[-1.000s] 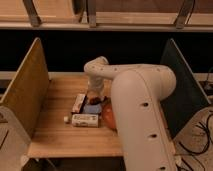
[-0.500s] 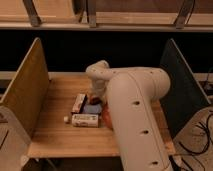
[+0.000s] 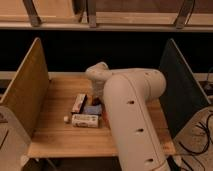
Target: Place the pepper in the ceramic bowl
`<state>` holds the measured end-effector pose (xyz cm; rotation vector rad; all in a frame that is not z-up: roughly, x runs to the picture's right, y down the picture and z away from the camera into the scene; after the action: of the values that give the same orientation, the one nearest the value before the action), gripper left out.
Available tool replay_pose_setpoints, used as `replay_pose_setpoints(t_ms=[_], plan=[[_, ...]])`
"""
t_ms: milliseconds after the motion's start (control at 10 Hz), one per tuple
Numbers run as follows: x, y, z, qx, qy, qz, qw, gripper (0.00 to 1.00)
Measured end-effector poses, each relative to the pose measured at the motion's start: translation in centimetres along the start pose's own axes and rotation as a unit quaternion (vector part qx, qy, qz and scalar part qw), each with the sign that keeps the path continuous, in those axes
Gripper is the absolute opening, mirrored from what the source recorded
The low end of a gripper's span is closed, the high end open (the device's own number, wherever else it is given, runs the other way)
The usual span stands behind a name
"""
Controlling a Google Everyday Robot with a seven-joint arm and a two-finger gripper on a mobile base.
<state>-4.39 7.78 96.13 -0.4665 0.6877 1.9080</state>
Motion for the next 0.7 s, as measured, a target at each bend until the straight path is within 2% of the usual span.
replay_pose_setpoints(t_ms=[200,400,600,700], plan=[[0.0,0.8,-0.8,-0.009,-0.008,-0.009,0.9999,0.02],[0.0,2.2,-2.6,-0.031,-0.019,-0.022,0.9991,0.0],[0.9,3.9,-5.5,-0.075,-0.024,-0.037,0.9962,0.0],[1.7,3.8,-7.2,-0.094,-0.028,-0.043,0.9942,0.0]])
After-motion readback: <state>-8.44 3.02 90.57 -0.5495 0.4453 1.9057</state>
